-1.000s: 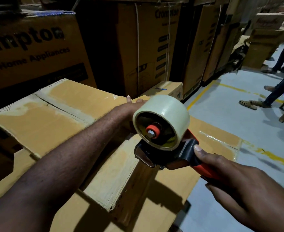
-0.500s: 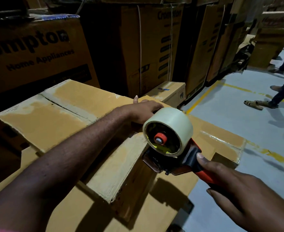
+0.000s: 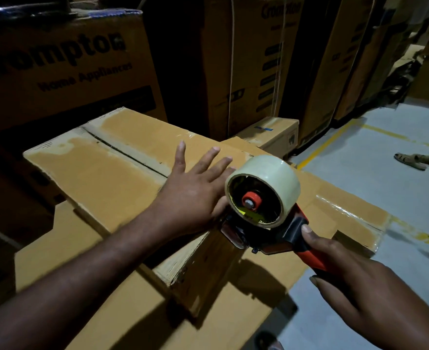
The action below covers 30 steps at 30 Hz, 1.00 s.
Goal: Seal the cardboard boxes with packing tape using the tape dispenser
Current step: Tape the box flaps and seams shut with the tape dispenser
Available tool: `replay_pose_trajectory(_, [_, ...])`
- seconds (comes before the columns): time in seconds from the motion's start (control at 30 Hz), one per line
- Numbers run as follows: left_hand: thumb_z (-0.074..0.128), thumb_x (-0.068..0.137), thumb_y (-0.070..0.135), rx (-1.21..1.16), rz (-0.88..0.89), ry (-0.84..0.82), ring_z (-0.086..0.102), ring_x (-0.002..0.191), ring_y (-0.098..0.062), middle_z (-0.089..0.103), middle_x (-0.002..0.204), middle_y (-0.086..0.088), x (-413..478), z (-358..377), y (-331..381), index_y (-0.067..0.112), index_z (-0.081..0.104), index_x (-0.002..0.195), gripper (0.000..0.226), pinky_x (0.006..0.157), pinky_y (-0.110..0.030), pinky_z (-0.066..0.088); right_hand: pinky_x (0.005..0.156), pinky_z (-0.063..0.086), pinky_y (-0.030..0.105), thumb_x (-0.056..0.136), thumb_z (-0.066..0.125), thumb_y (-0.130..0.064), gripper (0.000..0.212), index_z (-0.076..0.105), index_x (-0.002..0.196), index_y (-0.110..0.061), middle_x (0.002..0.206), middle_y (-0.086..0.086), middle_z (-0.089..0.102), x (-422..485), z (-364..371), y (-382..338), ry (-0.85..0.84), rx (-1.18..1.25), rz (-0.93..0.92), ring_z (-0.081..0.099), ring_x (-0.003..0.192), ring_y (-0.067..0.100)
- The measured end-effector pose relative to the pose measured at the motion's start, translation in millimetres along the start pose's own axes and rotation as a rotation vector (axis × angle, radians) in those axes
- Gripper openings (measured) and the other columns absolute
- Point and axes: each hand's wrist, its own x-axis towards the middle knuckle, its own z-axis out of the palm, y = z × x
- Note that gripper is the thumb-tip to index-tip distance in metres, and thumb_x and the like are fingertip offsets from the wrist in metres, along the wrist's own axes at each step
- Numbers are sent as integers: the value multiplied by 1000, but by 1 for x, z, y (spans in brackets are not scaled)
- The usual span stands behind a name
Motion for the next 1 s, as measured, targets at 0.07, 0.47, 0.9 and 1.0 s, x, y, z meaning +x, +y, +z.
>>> replay_pose_trajectory(0.07, [-3,95,64,-184,-165,-27,-8,157,-21,-2,171,-2,-10,3,11,24,5,163,79,124,-55,-10,56,36,-5,75,85,-29,101,22,147,-62,109,-51,45,1,0,1,-25,2,9,47,80,-33])
replay_pose_trajectory(0.47, [22,110,43,-606,-169,-334,-19,153,-13,-15,169,-2,-14,-6,14,24,7,164,59,123,-32,-11,58,46,12,78,50,-60,80,16,150,-58,111,-27,66,10,-8,3,46,-43,-181,71,82,5])
replay_pose_trajectory(0.9, [57,102,29,-833,-392,-142,10,137,12,26,146,27,-29,-24,61,58,50,123,36,105,3,-1,53,45,12,79,64,-33,95,8,155,-48,113,-24,46,27,27,48,-23,195,-406,56,63,5])
replay_pose_trajectory(1.0, [53,97,42,-885,-429,-139,11,143,10,31,146,26,-32,-21,64,64,42,117,33,112,0,-3,45,47,19,75,67,-28,92,23,156,-26,111,-13,49,29,29,60,32,168,-470,60,58,10])
